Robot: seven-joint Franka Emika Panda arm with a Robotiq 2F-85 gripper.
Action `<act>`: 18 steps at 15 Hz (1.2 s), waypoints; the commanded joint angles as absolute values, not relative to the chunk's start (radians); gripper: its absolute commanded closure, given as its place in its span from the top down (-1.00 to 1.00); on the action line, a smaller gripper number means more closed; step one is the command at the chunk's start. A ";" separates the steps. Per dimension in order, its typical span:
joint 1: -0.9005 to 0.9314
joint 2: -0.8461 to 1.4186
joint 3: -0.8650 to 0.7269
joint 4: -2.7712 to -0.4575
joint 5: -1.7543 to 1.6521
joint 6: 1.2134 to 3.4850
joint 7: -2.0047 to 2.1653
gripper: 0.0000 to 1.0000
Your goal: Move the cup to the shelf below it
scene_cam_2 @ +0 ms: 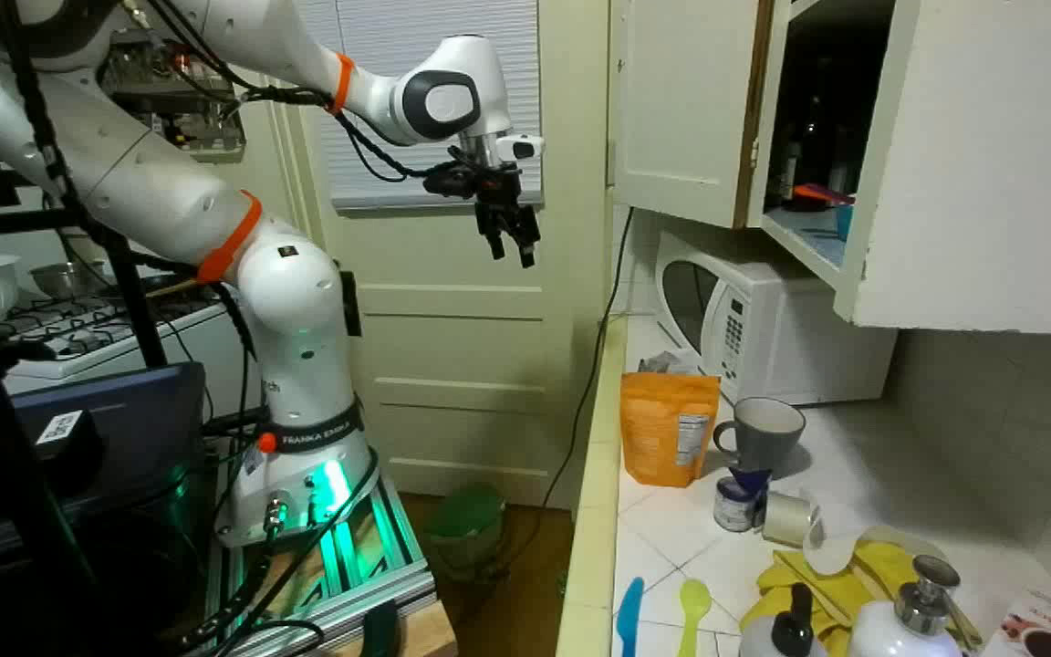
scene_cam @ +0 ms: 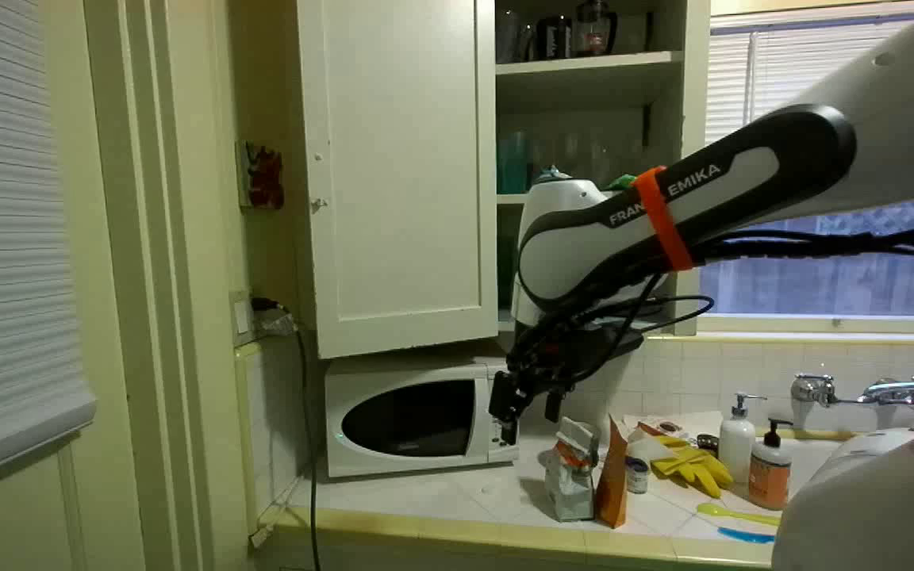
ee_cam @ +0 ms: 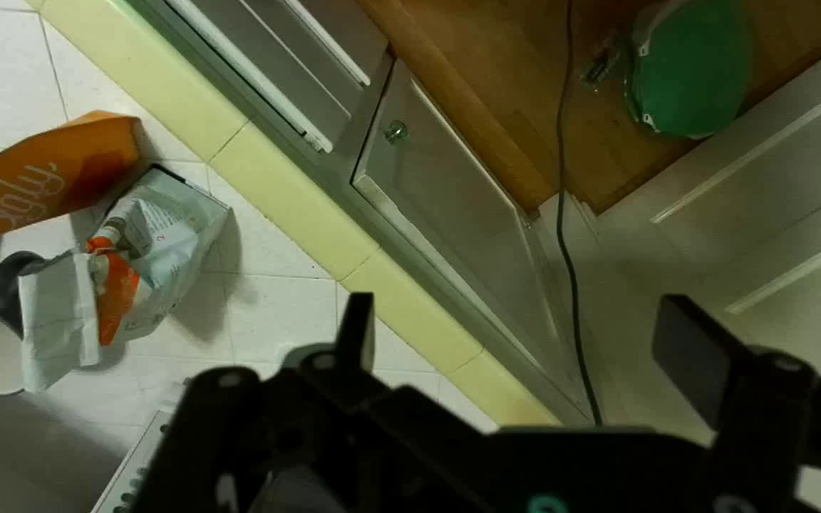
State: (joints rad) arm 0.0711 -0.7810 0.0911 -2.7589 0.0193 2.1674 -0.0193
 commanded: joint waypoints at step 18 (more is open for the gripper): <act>-0.138 -0.795 0.057 -2.624 -0.150 2.283 0.082 1.00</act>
State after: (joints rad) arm -0.1100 -0.7992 0.0865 -2.6822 -0.0949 2.3115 0.1132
